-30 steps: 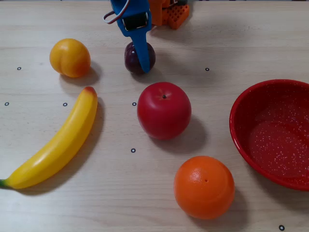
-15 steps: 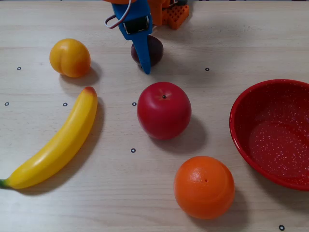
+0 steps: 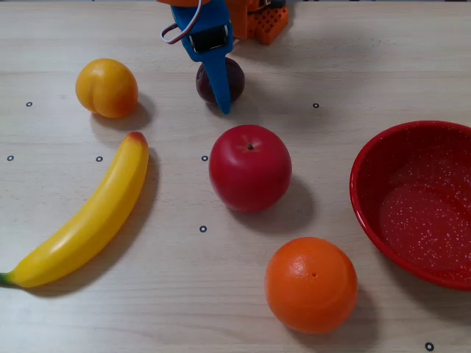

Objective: Put plum in the red bowl.

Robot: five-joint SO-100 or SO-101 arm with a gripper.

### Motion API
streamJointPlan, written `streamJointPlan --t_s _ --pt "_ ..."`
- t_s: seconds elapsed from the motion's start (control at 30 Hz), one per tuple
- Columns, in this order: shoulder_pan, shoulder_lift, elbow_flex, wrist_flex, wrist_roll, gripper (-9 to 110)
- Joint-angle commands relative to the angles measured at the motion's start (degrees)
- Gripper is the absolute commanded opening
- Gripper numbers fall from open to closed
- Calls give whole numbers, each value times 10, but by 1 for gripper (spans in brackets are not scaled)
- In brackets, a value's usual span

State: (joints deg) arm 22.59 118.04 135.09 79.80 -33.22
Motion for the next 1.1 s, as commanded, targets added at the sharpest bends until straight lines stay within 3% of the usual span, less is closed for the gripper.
streamJointPlan --t_s 0.0,0.57,1.07 --pt "-12 5 -14 0 -18 43" --pt "-8 4 -13 -3 -35 42" --pt "3 -4 -13 1 -133 41"
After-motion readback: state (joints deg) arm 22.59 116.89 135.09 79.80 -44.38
